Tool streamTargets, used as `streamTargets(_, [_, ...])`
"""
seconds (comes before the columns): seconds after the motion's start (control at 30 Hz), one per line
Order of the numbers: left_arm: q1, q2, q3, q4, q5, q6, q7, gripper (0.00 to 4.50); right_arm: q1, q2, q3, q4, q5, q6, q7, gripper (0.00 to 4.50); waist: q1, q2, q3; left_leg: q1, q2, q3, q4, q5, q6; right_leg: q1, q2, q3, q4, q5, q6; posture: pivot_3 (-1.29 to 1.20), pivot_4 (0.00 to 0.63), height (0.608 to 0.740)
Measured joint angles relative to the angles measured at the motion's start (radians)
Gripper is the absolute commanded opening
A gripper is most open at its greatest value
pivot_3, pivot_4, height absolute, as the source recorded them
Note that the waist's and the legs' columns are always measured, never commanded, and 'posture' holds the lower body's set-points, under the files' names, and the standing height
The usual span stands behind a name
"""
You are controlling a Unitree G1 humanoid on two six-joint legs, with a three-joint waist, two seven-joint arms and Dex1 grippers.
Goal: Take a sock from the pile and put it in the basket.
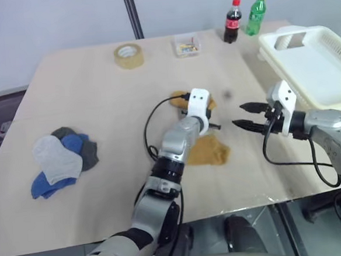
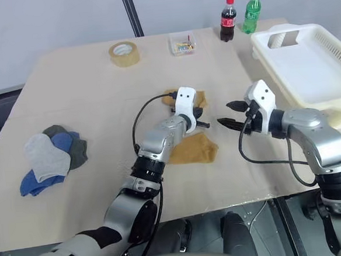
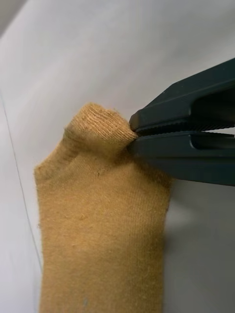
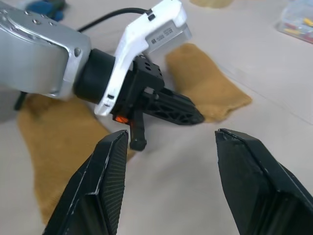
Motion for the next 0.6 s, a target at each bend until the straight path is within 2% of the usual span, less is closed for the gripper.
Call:
streamTargets(0.17, [-0.002,0.0,0.004,0.001,-0.029,-0.025,0.058,2.64,-0.007,0.0,-0.021,0.018,-0.016,0.0,-0.036,2.93,0.0,0.0,0.0,0.0,0.0,0.0,0.001,0.0,0.0,0.0,0.0,0.001,0.0,0.0,0.0,0.0,0.15,0.74])
streamTargets(0.3, [-0.002,0.0,0.022,-0.048,-0.075,-0.011,0.044,2.64,-0.016,0.008,-0.022,0.054,-0.033,0.027,-0.081,2.93,0.0,0.0,0.0,-0.001,0.0,0.0,0.001,0.0,0.0,-0.001,0.0,0.001,0.0,0.0,0.0,0.0,0.15,0.74])
streamTargets(0.43, [-0.002,0.024,0.091,-0.311,-0.238,0.119,-0.051,2.64,-0.063,0.073,-0.019,0.102,-0.03,0.144,-0.166,2.93,-0.005,0.0,0.0,-0.003,0.0,0.0,0.0,0.0,0.0,-0.004,0.0,0.001,0.0,0.0,0.0,0.0,0.15,0.74])
streamTargets(0.5, [-0.002,0.065,0.1,-0.367,-0.264,0.156,-0.078,2.64,-0.089,0.097,-0.008,0.123,-0.033,0.159,-0.181,2.93,-0.011,0.0,0.0,-0.003,0.0,0.0,0.0,0.0,0.0,-0.004,0.0,0.001,0.0,0.0,0.0,0.0,0.15,0.74])
streamTargets(0.6, [0.0,0.187,0.122,-0.318,-0.247,0.153,-0.107,2.64,-0.149,0.17,0.011,0.206,-0.055,0.156,-0.206,2.93,-0.029,0.001,0.0,0.0,0.0,0.003,0.0,0.0,0.0,-0.002,0.001,0.003,0.002,0.0,0.0,0.0,0.15,0.74])
